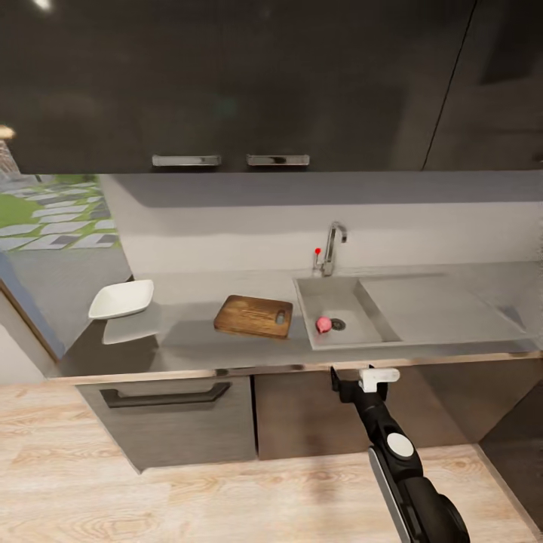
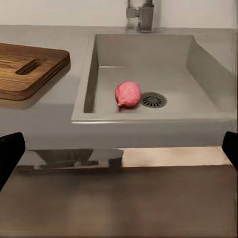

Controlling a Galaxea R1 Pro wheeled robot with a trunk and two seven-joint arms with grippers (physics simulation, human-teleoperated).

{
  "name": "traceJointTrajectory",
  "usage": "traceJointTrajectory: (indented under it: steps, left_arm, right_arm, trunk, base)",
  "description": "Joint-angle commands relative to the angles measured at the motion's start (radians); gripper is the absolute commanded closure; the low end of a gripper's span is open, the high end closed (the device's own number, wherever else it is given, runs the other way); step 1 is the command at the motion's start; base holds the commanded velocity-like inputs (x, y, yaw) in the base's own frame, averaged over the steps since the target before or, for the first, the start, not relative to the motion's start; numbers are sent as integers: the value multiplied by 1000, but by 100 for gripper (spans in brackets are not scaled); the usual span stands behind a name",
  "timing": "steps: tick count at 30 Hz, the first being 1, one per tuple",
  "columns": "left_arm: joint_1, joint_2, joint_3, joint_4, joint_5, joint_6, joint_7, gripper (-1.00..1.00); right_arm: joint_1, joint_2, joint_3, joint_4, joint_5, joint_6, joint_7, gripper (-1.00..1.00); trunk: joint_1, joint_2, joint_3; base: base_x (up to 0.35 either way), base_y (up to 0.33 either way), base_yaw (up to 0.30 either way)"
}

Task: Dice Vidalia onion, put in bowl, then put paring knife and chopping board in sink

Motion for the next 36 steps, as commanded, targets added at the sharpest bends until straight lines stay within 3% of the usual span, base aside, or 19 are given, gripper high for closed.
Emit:
traceJointTrajectory:
  steps: [1,36]
  left_arm:
    - [0,0,1,0,-1,-2,0,-100]
    - [0,2,1,-1,-1,-2,0,-100]
  right_arm:
    - [-1,0,2,0,6,7,-5,-100]
    - [-1,6,5,45,9,5,-6,-100]
  trunk:
    - [1,-2,-2]
    - [1,-2,-2]
  base:
    - [0,-306,0]
    - [0,-306,0]
